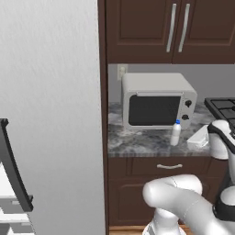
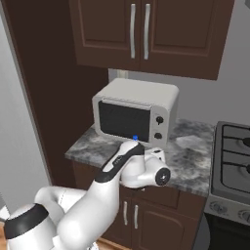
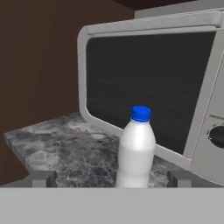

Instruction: Take the bottled waters from the counter and place them in the freezer to freeze. Close the freezer door after placing the bottles.

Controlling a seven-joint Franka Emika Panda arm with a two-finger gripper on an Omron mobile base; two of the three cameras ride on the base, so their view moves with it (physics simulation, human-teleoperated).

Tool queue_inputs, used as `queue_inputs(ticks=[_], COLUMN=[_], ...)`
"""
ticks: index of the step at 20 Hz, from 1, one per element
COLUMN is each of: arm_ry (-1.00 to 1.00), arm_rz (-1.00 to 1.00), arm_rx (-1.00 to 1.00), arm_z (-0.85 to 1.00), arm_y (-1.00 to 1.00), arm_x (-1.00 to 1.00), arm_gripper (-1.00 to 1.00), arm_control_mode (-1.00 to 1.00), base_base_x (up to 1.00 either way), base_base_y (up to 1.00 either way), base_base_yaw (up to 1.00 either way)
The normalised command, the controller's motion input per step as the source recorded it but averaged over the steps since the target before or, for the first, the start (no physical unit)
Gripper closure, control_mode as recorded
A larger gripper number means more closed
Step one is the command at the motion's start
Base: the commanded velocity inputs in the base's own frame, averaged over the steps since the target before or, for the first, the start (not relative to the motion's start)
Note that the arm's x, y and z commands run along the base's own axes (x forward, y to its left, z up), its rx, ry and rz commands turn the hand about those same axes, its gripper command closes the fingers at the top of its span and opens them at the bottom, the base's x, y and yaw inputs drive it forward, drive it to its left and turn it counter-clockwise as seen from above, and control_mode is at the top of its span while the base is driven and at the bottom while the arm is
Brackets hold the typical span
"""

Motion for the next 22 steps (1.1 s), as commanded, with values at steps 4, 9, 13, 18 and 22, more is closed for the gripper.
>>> queue_inputs(ticks=[4,9,13,18,22], arm_ry=[0.00,0.00,0.00,0.00,0.00], arm_rz=[0.00,0.00,0.00,0.00,0.00], arm_rx=[0.00,0.00,0.00,0.00,0.00], arm_z=[-0.31,-0.31,-0.24,-0.13,-0.05], arm_y=[-0.02,0.00,0.00,0.00,0.00], arm_x=[0.21,0.24,0.32,0.38,0.21], arm_gripper=[-1.00,-1.00,-1.00,-1.00,-1.00], arm_control_mode=[-1.00,-1.00,-1.00,-1.00,-1.00], base_base_x=[0.00,0.00,0.00,0.00,0.00], base_base_y=[0.00,0.00,0.00,0.00,0.00], base_base_yaw=[0.00,0.00,0.00,0.00,0.00])
